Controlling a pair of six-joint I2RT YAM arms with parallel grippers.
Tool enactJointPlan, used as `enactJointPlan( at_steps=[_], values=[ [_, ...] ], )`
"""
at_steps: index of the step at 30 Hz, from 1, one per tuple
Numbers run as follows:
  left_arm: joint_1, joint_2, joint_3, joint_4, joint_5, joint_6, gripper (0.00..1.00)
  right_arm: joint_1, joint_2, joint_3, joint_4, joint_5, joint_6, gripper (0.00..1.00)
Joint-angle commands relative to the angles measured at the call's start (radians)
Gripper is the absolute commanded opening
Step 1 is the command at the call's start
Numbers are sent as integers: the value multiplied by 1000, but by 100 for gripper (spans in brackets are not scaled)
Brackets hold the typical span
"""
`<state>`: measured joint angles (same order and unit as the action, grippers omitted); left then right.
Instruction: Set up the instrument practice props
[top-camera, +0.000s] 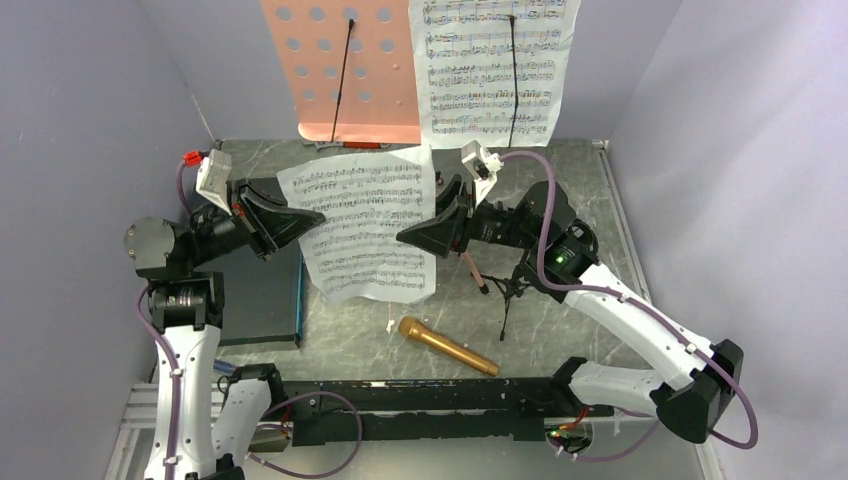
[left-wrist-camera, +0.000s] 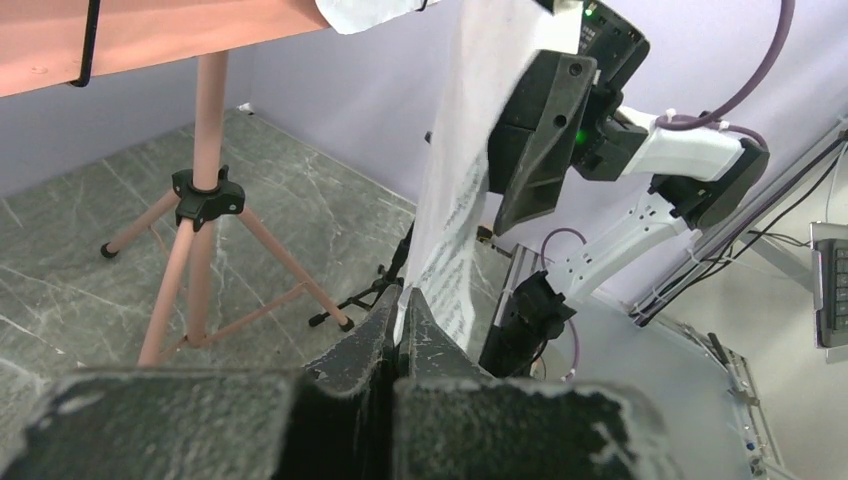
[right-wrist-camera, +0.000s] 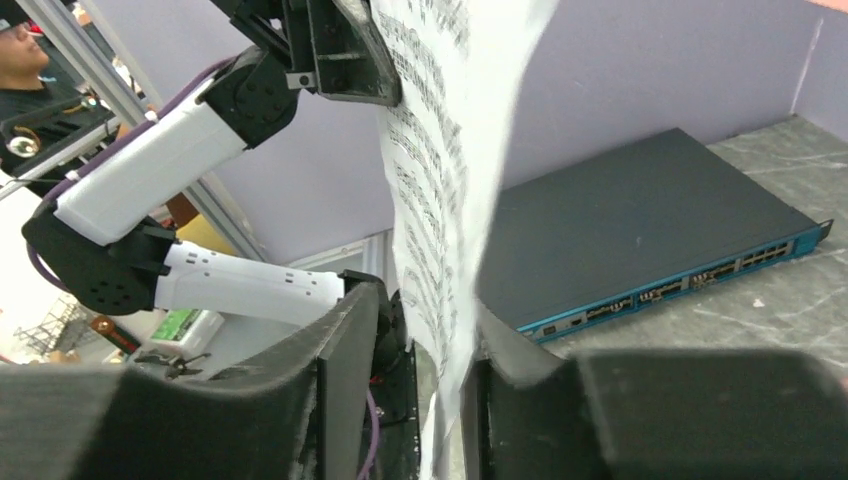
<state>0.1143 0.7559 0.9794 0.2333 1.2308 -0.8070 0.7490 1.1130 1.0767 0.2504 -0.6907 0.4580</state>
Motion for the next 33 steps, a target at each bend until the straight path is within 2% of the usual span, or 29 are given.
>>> enactJointPlan(
  at_steps=[1, 3, 6, 13, 17, 19, 22, 24, 30, 33],
  values=[
    [-3, -18, -9, 115, -33, -84, 3, 4, 8, -33, 109, -27, 6, 45],
    [-2, -19, -13, 158, -35, -120, 3, 5, 26, -43, 127, -42, 15, 52],
    [-3, -20, -7, 177, -33, -140, 3, 4, 55, -48, 153, -66, 35, 56],
    [-4, -21, -2, 157, -19, -129, 3, 4, 61, -56, 192, -69, 50, 49],
    [-4, -21, 3, 132, -7, -117, 3, 4, 39, -60, 194, -68, 37, 51],
    [-4, -22, 6, 118, -4, -107, 3, 4, 32, -53, 190, -76, 35, 55],
    [-4, -24, 7, 106, -2, -100, 3, 4, 25, -40, 189, -87, 31, 70],
    [-4, -26, 3, 107, -4, -102, 3, 5, 24, -36, 198, -88, 37, 73],
    [-3, -24, 0, 117, 6, -109, 3, 4, 50, -21, 217, -98, 56, 60],
    [-3, -29, 6, 92, 13, -90, 3, 5, 59, -11, 227, -96, 64, 48]
  ],
)
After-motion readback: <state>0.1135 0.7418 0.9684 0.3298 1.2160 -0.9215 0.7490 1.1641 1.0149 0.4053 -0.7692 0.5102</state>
